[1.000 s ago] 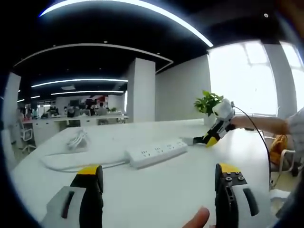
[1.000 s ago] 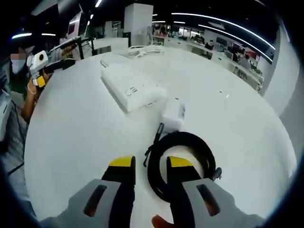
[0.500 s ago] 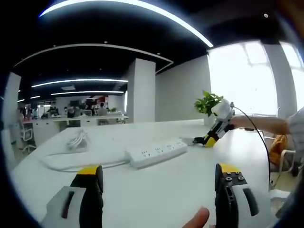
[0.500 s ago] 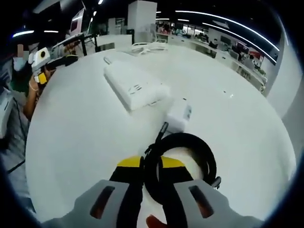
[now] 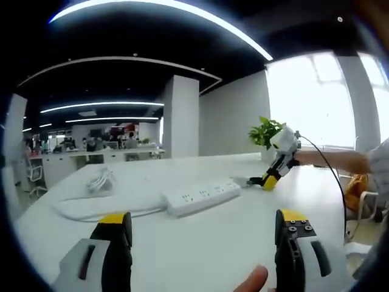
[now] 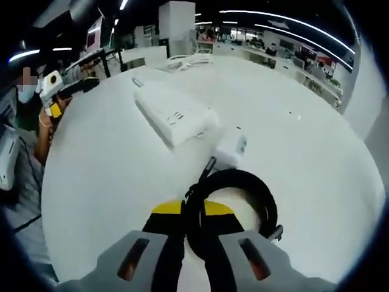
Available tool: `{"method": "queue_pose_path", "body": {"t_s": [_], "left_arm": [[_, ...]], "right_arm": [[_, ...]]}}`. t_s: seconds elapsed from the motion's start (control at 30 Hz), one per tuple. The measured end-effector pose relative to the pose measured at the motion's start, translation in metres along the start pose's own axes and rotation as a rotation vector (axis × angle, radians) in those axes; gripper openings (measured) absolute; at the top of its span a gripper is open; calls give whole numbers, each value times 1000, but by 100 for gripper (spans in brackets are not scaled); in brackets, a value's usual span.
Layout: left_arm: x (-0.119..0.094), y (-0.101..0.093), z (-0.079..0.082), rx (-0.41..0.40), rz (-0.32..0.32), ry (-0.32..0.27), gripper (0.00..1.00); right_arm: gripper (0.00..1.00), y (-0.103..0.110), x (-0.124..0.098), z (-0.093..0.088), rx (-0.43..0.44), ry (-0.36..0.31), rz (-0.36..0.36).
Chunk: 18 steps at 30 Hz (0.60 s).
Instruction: Straighten the power strip on the desk, plug the charger into it
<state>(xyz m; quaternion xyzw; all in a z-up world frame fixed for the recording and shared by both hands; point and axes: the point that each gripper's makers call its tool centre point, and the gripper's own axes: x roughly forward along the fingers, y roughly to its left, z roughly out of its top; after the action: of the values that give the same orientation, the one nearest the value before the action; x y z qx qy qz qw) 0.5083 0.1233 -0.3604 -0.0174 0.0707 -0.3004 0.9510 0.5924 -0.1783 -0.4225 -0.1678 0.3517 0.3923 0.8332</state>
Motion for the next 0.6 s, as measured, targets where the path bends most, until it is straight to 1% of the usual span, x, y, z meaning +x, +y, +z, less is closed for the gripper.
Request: {"method": "queue_pose_path", "body": {"t_s": [0.07,0.1,0.17,0.23,0.3,0.47,0.6], "left_arm": [[0,0,0,0,1,0,99],[0,0,0,-1,1,0,99],[-2,1,0,1,2,1,99],[-4,2,1,2,9,-3,99],[-6,4,2,3,15,-5,99],[-9,8,0,-2,29,-4,99],[-8,8,0,-4,23,-5,99]], "right_arm": [[7,2,-1,5,29,-37,9],[7,3,-2,8,61,-65,17],[7,2,-3,11,91,-90,26],[7,2,-5,16,130,-133,38],[7,1,-6,17,144,-149,37],[7,2,-14,31,195,-270,32],[7,6,-25,49,213,-359,32]]}}
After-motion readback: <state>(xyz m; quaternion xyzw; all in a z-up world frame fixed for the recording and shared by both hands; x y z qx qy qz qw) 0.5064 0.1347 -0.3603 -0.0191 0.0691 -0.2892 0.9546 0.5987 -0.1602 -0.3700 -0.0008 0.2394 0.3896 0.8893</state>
